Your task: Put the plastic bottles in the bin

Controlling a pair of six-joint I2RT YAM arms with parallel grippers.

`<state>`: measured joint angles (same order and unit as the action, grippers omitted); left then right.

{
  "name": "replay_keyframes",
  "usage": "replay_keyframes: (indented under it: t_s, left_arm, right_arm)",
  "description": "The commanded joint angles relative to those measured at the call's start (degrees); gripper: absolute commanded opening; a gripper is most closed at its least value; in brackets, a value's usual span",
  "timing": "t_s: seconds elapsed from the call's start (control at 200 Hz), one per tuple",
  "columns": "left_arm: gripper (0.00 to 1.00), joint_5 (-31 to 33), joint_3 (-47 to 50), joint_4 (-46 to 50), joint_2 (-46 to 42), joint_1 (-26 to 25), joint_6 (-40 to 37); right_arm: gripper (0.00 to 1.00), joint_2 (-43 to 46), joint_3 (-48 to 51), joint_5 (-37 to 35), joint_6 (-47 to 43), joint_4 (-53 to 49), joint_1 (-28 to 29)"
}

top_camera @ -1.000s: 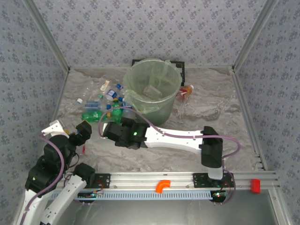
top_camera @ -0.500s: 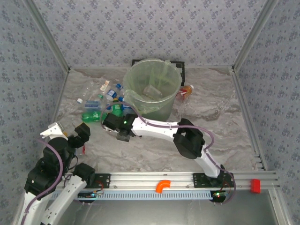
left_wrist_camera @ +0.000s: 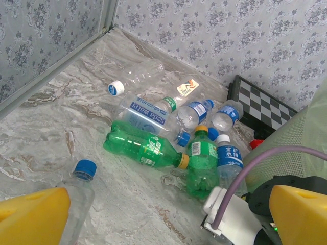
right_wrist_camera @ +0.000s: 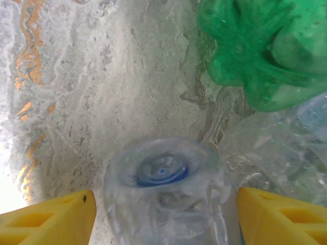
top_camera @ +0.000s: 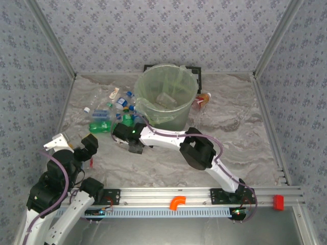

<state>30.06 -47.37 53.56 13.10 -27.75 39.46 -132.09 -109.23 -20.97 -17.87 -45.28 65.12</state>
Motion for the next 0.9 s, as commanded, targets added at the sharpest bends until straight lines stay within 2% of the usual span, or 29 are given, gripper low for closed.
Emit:
replay_keyframes:
  t_s: [0.0, 0.16, 0.245, 0.34, 0.425, 0.675, 0.895]
  left_arm:
    - [1.00, 0.74, 0.37, -1.09, -0.76, 0.23, -1.39]
    - [1.00, 0.53, 0.42, -1.18, -0.63, 0.22, -1.54]
    - [1.00, 0.46, 0.35, -1.08, -0.64, 0.21, -1.51]
    - [1.00, 0.42, 0.35, -1.20, -0.67, 0.17, -1.58]
    - [1.00, 0.35, 0.35, -1.18, -0.62, 0.15, -1.51]
    - [1.00, 0.19, 0.36, -1.70, -0.50, 0.17, -1.53]
    - [1.00, -0.21, -0.15, -2.22, 0.24, 0.22, -1.88]
  right_arm:
    - [0.74, -2.35, -1.56, 0.15, -1.66, -2.54, -0.35]
    - [0.75, -3.31, -1.78, -1.52, -2.56, -2.50, -0.35]
    - [0.68, -3.32, -1.86, -2.03, -3.03, -2.62, -0.29]
    - [0.66, -2.65, -1.32, -2.63, -3.91, -2.30, -0.09]
    - [0.55, -1.58, -0.65, -3.20, -4.19, -1.91, 0.08]
    - [0.55, 4.06, -0.11, -3.24, -3.42, -0.99, 1.12]
    - [0.55, 12.88, 0.33, -1.87, -0.90, -1.06, 2.09]
